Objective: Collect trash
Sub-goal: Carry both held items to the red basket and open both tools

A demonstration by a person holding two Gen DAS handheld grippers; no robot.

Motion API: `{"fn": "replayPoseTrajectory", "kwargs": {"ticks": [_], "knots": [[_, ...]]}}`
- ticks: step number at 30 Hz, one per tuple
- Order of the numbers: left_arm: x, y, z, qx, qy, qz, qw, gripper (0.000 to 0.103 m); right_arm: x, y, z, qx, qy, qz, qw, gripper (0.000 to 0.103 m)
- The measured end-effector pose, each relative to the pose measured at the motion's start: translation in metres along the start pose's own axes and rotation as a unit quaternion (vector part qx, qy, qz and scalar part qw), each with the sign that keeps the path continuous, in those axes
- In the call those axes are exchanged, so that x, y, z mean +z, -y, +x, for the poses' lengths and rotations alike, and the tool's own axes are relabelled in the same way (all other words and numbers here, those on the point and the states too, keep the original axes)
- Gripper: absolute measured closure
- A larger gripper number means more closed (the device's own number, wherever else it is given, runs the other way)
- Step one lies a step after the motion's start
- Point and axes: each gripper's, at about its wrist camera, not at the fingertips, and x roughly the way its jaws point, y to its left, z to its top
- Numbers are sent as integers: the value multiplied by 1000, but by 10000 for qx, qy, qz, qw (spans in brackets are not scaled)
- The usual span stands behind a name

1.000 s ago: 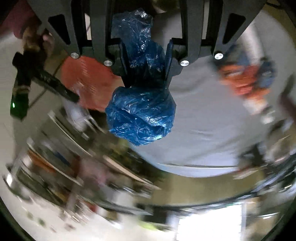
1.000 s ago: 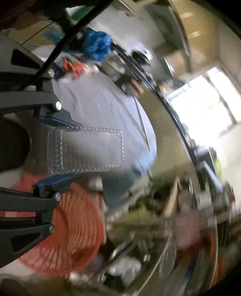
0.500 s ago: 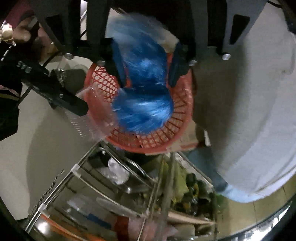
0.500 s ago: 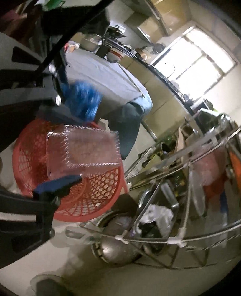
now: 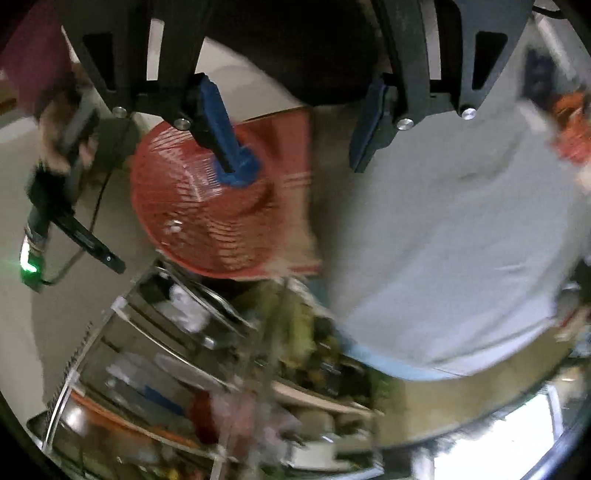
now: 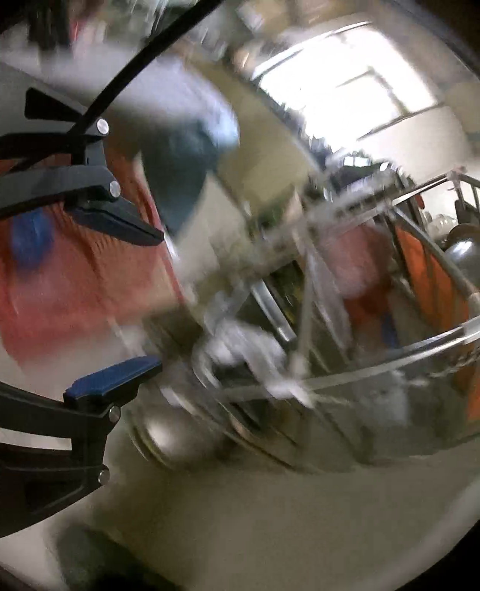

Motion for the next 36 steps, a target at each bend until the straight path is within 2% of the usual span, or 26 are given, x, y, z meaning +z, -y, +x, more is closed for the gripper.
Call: {"fn": "replayPoseTrajectory", "kwargs": {"ticks": [2, 3, 4, 5, 6, 8, 12, 13, 15, 16, 18, 20, 21, 23, 25, 27, 29, 34, 36], "knots": [[-22, -24, -27, 353, 175, -178, 9991, 37, 0, -8, 23, -528, 24, -410, 9978, 35], [-37, -40, -44, 619, 256, -316, 9973, 37, -1, -12, 36, -646, -62, -525, 9965, 35], [-47, -50, -55, 808, 300, -408, 9954, 36, -1, -15, 46, -610, -221, -549, 9964, 35], [-62, -65, -69, 1075, 358, -541, 9921, 36, -1, -21, 57, -378, -483, -393, 9973, 35], [-73, -76, -79, 1284, 389, -650, 9888, 35, -2, -25, 59, -217, -552, -248, 9979, 35], [-101, -107, -103, 1796, 399, -1016, 9777, 34, -5, -43, 60, -76, -625, -211, 9978, 35], [-143, -172, -137, 2207, 358, -1959, 9548, 34, -18, -79, 60, 146, -894, -376, 9952, 34], [-148, -183, -139, 2313, 353, -2128, 9486, 34, -22, -84, 58, 74, -835, -491, 9953, 34], [-162, -211, -145, 2480, 310, -2570, 9335, 34, -23, -96, 46, -161, -419, -847, 9954, 34], [-165, -217, -146, 2453, 353, -2696, 9306, 34, -19, -94, 36, -426, -112, -868, 9953, 34], [-172, -228, -150, 2350, 449, -2865, 9277, 33, -11, -80, 26, -810, 111, -731, 9940, 34], [-174, -231, -148, 2291, 439, -2876, 9289, 32, -3, -65, 22, -1490, 388, -723, 9854, 33], [-175, -232, -144, 2237, 423, -2887, 9299, 32, -1, -60, 27, -1748, 377, -832, 9803, 32], [-175, -230, -134, 2073, 374, -2950, 9320, 32, -3, -52, 41, -1928, 246, -1002, 9758, 31], [-176, -230, -122, 1841, 299, -3084, 9328, 32, -12, -52, 69, -1908, -334, -1265, 9729, 31], [-176, -234, -112, 1623, 205, -3217, 9326, 32, -17, -56, 77, -1749, -584, -1350, 9735, 31], [-177, -231, -109, 1539, 179, -3254, 9328, 32, -16, -65, 71, -1493, -465, -1154, 9809, 31], [-171, -235, -99, 1471, 98, -3212, 9355, 32, -23, -81, 66, -1130, -550, -1195, 9848, 31], [-167, -240, -94, 1411, 82, -3216, 9363, 32, -26, -88, 63, -1237, -464, -1398, 9813, 31]]}}
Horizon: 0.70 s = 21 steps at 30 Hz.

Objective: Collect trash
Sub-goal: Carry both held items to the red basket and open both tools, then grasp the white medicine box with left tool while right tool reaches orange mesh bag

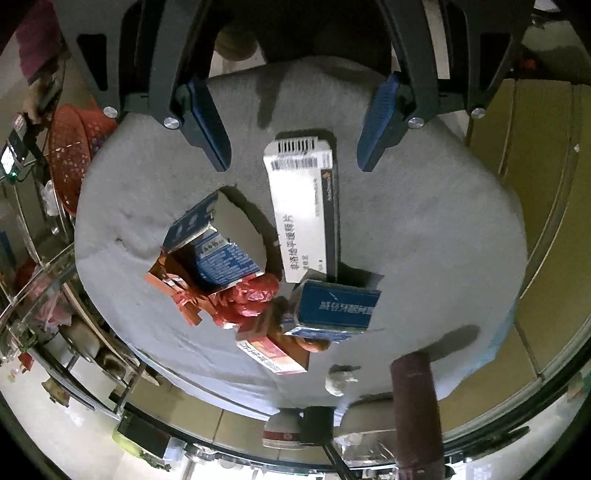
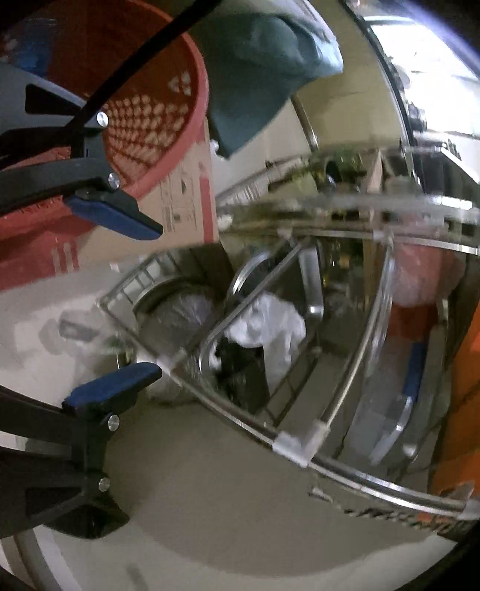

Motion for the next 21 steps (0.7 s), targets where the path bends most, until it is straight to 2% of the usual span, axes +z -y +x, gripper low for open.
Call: {"fn": "replayPoseTrajectory", "kwargs": {"ticks": [3, 4, 6, 7, 10, 11, 13, 15, 17, 19, 20, 21], "knots": [[5, -6, 9, -103, -89, -103, 9999, 32, 4, 5, -29, -392, 427, -45, 9983, 31], [6, -8, 13, -196, -151, -149, 9996, 32, 9, 7, -36, -392, 572, -59, 9976, 31], [5, -11, 22, -264, -279, -205, 9991, 32, 21, 7, -64, -116, 870, -95, 9961, 31], [5, -11, 24, -279, -297, -208, 9990, 32, 26, 4, -80, 193, 950, -91, 9952, 31], [4, -12, 29, -332, -287, -257, 9987, 32, 41, -19, -122, 1658, 907, -50, 9820, 30], [5, -12, 31, -339, -304, -268, 9986, 32, 44, -38, -140, 2248, 852, -110, 9706, 29], [6, -11, 35, -281, -352, -247, 9987, 32, 45, -73, -161, 2739, 872, -517, 9564, 27], [7, -9, 37, -245, -310, -186, 9990, 32, 42, -119, -186, 3350, 809, -1059, 9328, 27], [11, -8, 39, -216, -296, -153, 9992, 32, 35, -169, -211, 4228, 510, -1515, 8920, 27], [15, -8, 41, -211, -292, -108, 9993, 32, 29, -205, -225, 4756, 229, -1792, 8609, 27], [17, -9, 42, -244, -282, -112, 9992, 32, 25, -234, -236, 5099, -81, -1972, 8373, 27], [21, -11, 42, -274, -271, -130, 9992, 32, 23, -248, -236, 5222, -229, -2045, 8276, 27]]}}
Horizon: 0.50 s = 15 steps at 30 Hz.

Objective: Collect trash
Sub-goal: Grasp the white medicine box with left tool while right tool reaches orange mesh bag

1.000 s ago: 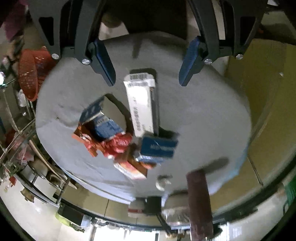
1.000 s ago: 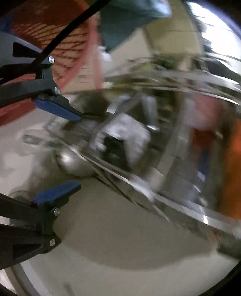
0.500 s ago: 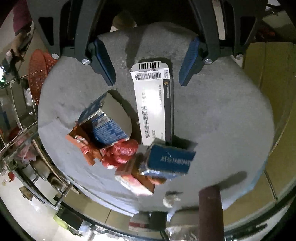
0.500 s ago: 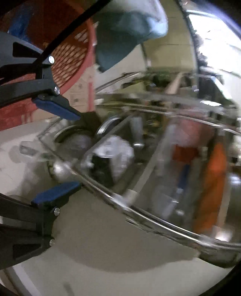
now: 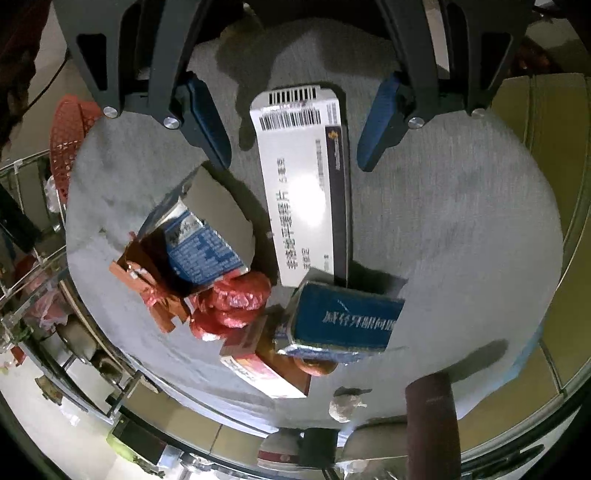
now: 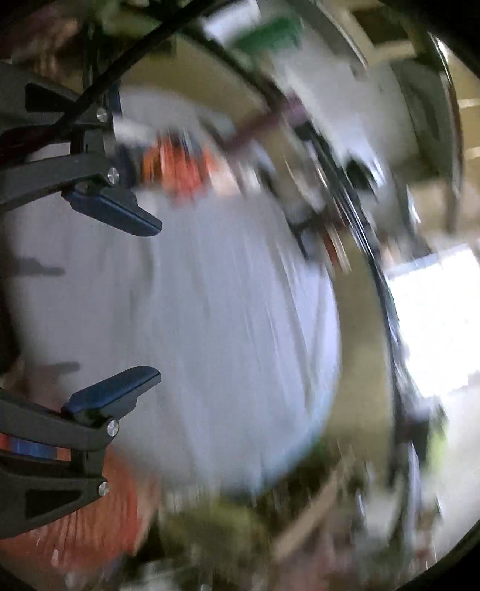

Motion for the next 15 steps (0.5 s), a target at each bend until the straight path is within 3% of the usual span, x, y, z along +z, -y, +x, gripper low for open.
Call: {"fn": "replayPoseTrajectory", "kwargs": {"ticks": [3, 9, 14, 15], "knots": [[7, -10, 1, -119, 47, -110, 9999, 34, 13, -29, 39, 486, -321, -30, 9983, 27], [9, -15, 1, -104, 124, 4, 9999, 53, 24, -56, 89, 410, -759, -116, 9962, 28], [8, -16, 2, -199, 172, 12, 9997, 55, 14, -74, 110, 168, -1077, -435, 9931, 59], [8, -16, 2, -180, 181, 37, 9997, 56, 13, -78, 112, 114, -1072, -519, 9928, 59]]}}
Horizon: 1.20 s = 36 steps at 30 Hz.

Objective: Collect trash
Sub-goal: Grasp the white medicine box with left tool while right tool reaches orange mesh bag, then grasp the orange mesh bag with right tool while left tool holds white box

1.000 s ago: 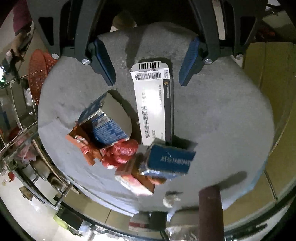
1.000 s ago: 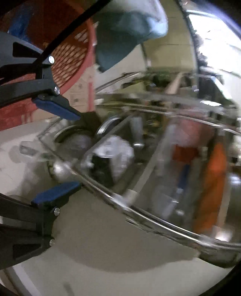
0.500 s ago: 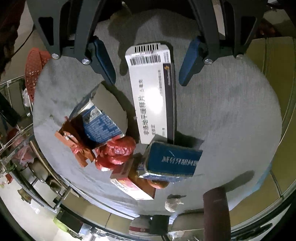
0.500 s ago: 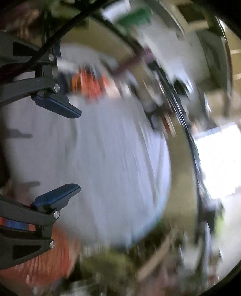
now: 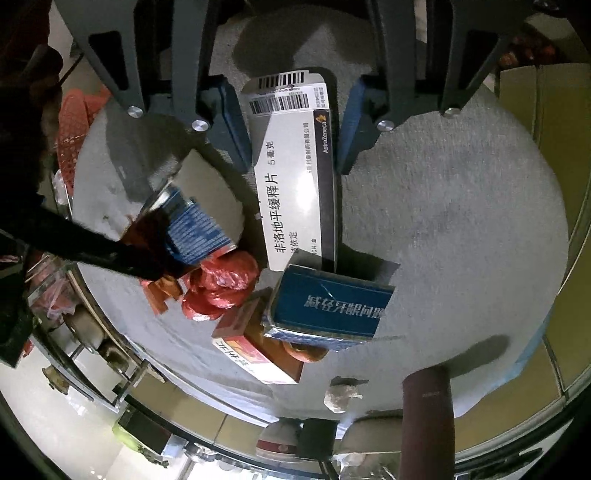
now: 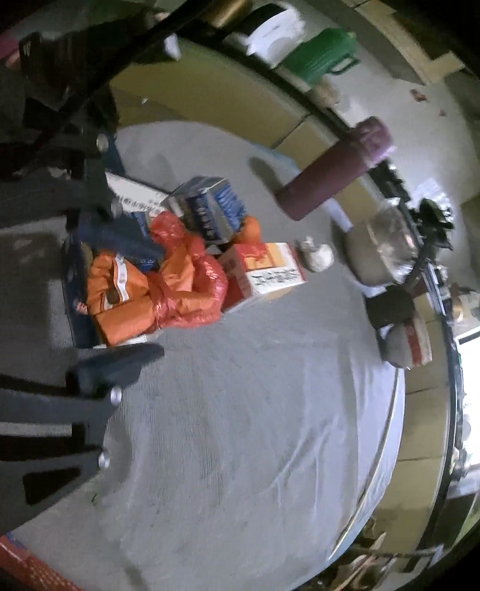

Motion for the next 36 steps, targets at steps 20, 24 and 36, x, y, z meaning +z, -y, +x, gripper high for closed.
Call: {"fn": "replayPoseTrajectory", "kwargs": {"ticks": [20, 24, 36], "knots": [[-33, 26, -64, 262, 667, 269, 9971, 58, -61, 57, -83, 250, 962, 754, 9922, 65], [-37, 37, -73, 200, 739, 423, 9962, 58, -77, 74, -78, 208, 854, 970, 9914, 65], [-48, 56, -77, 106, 743, 654, 9950, 58, -119, 109, -84, 293, 295, 1096, 9931, 64]]}}
